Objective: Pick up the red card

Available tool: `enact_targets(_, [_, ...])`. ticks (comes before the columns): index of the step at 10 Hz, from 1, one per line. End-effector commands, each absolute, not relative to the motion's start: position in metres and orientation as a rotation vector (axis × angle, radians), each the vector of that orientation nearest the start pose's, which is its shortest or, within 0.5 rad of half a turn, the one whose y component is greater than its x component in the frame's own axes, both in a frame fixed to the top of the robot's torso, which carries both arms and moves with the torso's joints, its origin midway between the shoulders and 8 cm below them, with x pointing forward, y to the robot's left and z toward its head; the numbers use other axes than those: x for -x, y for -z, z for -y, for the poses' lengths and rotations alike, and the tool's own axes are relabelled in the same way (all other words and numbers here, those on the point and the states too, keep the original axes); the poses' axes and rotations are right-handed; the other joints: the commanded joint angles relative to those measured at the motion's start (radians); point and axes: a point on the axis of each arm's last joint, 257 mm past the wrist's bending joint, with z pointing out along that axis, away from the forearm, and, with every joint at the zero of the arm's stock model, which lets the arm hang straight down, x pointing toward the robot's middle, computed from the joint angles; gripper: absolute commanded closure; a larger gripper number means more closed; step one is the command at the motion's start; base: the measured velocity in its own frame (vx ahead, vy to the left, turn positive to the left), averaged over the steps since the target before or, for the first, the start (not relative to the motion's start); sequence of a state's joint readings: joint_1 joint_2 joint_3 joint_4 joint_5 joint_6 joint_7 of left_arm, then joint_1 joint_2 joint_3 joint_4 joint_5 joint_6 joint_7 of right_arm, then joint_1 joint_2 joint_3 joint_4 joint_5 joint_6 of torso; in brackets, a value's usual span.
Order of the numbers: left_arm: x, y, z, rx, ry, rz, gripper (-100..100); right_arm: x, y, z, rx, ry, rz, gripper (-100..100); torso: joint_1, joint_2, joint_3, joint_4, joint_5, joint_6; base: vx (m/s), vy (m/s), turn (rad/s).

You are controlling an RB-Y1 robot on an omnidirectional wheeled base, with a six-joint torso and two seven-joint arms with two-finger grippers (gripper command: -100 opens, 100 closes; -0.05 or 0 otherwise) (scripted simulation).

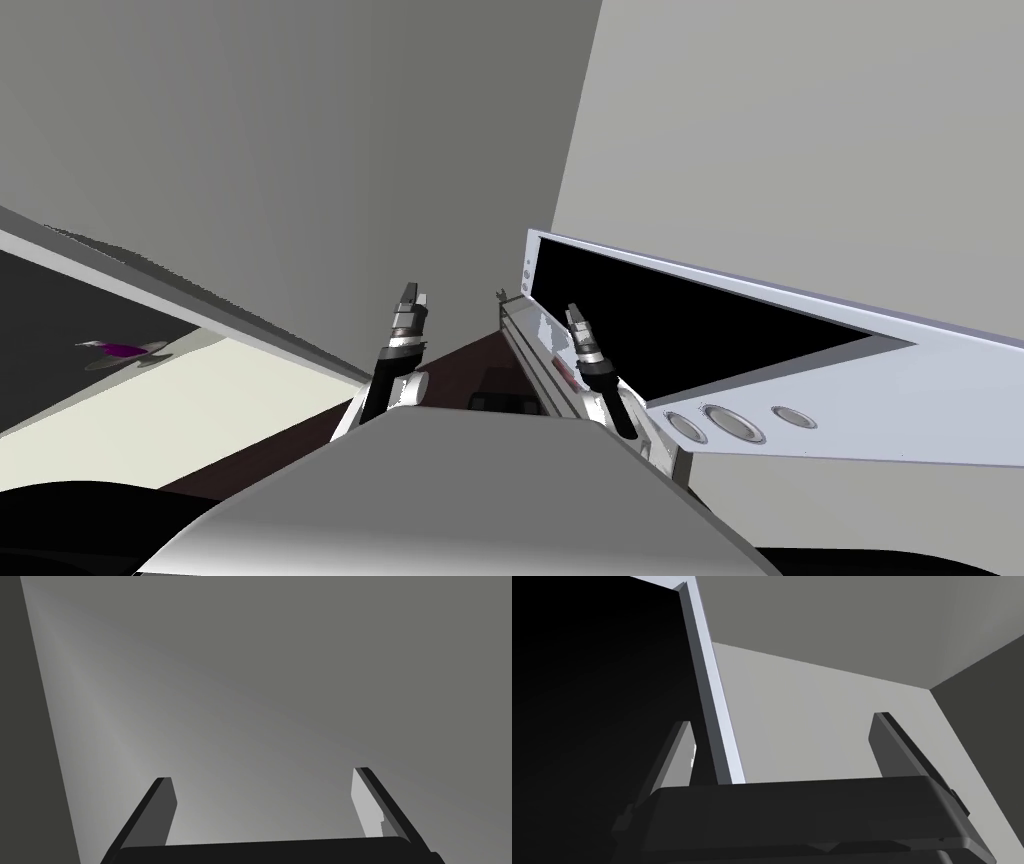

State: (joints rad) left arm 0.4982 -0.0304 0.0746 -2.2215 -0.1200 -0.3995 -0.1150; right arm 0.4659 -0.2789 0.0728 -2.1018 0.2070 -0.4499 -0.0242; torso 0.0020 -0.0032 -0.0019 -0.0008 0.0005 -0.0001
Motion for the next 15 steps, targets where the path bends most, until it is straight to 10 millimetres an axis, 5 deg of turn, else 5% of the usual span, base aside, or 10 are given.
enact_targets(1, [-0.367, 0.022, -0.304, 0.677, 1.006, -0.788, 0, -0.387, 0.101, 0.218, -0.426, -1.145, -1.191, -100, 0.0, 0.0, 0.0, 0.0, 0.0, 0.0, 0.036, 0.027, -0.032])
enact_targets(7, [-0.367, 0.022, -0.304, 0.677, 1.006, -0.788, 0, -0.388, 0.196, 0.216, -0.247, -0.968, -1.494, -100, 0.0, 0.0, 0.0, 0.0, 0.0, 0.0, 0.05, 0.038, -0.021])
enact_targets(8, [-0.367, 0.022, -0.304, 0.677, 1.006, -0.788, 0, -0.388, 0.201, 0.218, -0.252, -0.962, -1.505, -100, 0.0, 0.0, 0.0, 0.0, 0.0, 0.0, 0.038, 0.029, -0.001])
enact_targets(10, [-0.367, 0.022, -0.304, 0.677, 1.006, -0.788, 0, -0.382, 0.245, 0.222, -0.159, -0.884, -1.637, -100, 0.0, 0.0, 0.0, 0.0, 0.0, 0.0, 0.059, 0.047, 0.004])
enact_targets(14, [-0.367, 0.022, -0.304, 0.677, 1.006, -0.788, 0, -0.373, 0.285, 0.235, -0.108, -0.811, -1.744, -100, -0.001, 0.0, 0.0, 0.0, 0.0, 0.0, 0.041, 0.025, 0.008])
enact_targets(15, [-0.367, 0.022, -0.304, 0.677, 1.006, -0.788, 0, -0.365, 0.312, 0.243, -0.059, -0.763, -1.818, -100, -0.001, 0.0, 0.0, 0.0, 0.0, 0.0, 0.053, 0.029, 0.025])
